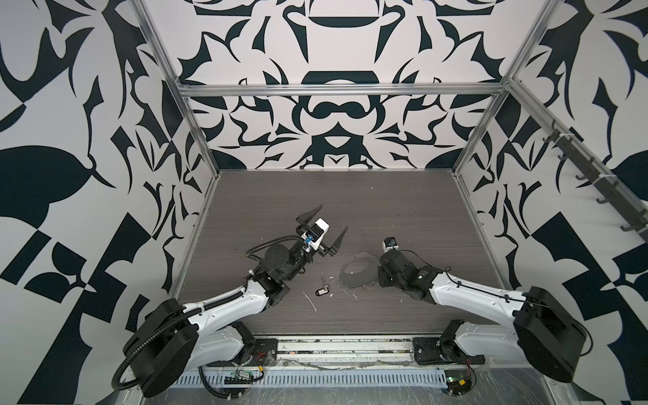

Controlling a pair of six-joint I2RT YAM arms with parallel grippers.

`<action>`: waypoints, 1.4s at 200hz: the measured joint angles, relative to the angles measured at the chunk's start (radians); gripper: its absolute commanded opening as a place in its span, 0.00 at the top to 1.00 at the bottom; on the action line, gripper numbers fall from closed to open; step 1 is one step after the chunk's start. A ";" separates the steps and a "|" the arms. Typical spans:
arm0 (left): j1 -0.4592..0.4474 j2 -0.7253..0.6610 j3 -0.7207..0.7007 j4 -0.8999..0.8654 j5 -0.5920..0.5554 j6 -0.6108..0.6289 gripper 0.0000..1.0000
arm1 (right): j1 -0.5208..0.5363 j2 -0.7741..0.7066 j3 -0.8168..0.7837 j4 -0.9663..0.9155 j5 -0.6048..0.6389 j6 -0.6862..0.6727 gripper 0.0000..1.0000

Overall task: Attach keys to a key ring
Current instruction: Pick up the keyring from the center of the table.

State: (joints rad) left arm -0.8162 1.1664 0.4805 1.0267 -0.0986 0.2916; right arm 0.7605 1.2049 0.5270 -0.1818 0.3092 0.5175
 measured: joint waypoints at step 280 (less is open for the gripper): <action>0.148 0.026 0.164 -0.345 0.774 -0.015 0.44 | 0.000 -0.650 -0.402 0.852 -0.419 -0.567 1.00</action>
State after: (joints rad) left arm -0.6678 1.1927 0.6441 0.6819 0.6750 0.2764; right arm 0.7605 0.5549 0.1253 0.6701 -0.1097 -0.0494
